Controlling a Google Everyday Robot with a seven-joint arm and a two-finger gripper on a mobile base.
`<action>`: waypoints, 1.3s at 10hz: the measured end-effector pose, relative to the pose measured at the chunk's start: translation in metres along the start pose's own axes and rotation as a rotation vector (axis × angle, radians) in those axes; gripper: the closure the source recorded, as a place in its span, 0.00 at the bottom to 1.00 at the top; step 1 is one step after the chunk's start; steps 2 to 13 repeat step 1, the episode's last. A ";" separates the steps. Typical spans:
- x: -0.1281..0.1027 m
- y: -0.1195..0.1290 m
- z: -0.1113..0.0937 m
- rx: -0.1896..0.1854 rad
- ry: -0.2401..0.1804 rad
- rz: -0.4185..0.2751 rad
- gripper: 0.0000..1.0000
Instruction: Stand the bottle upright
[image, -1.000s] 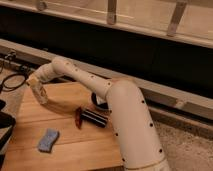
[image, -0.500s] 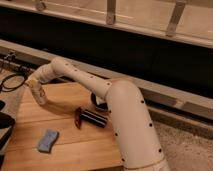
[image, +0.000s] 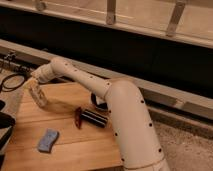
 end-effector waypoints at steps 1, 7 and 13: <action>0.000 0.000 0.000 -0.001 0.000 -0.001 0.39; 0.000 0.000 0.000 -0.001 0.000 -0.001 0.39; 0.000 0.000 0.000 -0.001 0.000 -0.001 0.39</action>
